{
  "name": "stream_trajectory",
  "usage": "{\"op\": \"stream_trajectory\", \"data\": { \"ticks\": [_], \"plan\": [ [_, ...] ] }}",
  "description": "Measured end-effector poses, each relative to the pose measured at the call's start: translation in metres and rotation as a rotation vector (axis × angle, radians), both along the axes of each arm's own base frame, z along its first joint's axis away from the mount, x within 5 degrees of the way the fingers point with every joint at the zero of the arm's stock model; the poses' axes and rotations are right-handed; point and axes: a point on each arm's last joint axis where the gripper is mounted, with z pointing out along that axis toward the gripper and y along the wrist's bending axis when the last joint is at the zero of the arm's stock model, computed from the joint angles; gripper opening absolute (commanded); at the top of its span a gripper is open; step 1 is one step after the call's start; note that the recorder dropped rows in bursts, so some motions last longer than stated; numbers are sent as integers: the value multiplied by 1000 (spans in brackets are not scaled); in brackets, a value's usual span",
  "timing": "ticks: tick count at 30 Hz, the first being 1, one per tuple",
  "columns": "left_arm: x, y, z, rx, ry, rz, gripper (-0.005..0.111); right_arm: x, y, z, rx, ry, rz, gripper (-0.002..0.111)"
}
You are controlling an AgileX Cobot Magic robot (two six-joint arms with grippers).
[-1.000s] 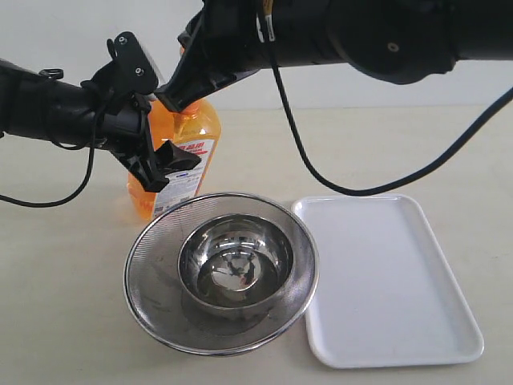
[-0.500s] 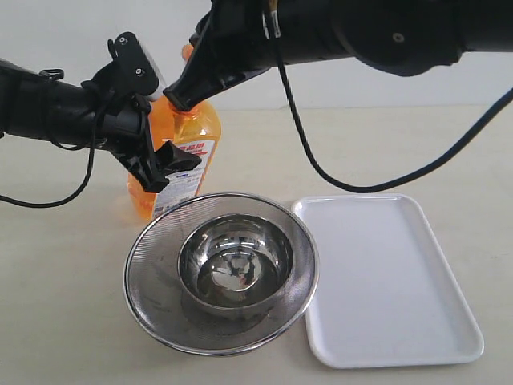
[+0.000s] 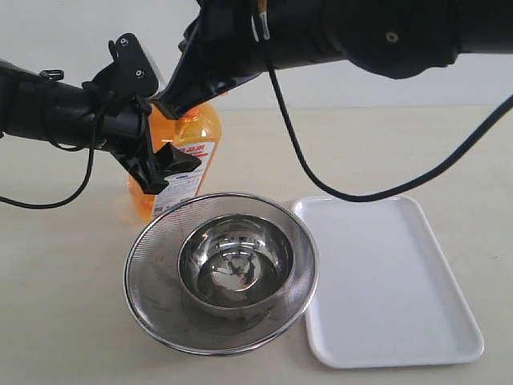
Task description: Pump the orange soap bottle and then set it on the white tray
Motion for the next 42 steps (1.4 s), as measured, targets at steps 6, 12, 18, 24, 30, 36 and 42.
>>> {"op": "stream_trajectory", "data": {
  "ticks": [6, 12, 18, 24, 30, 36, 42],
  "plan": [
    [0, 0, 0, -3, 1, 0, 5, -3, 2, -1, -6, 5, 8, 0],
    [0, 0, 0, -3, 1, 0, 5, -3, 3, 0, -13, -9, 17, 0],
    [-2, -2, 0, -24, 15, -16, 5, -6, 0, 13, 11, -38, 22, 0],
    [-2, -3, 1, -31, 20, -27, 5, -3, -8, 28, 21, -59, -6, 0],
    [-3, -3, 1, -33, 20, -27, 5, -1, -12, 25, -12, -36, -32, 0],
    [-3, -3, 1, -33, 20, -27, 5, 0, -12, 24, -23, -30, -35, 0],
    [-3, -3, 1, -33, 20, -27, 5, 4, -8, 13, -47, -9, -36, 0]
  ]
}}
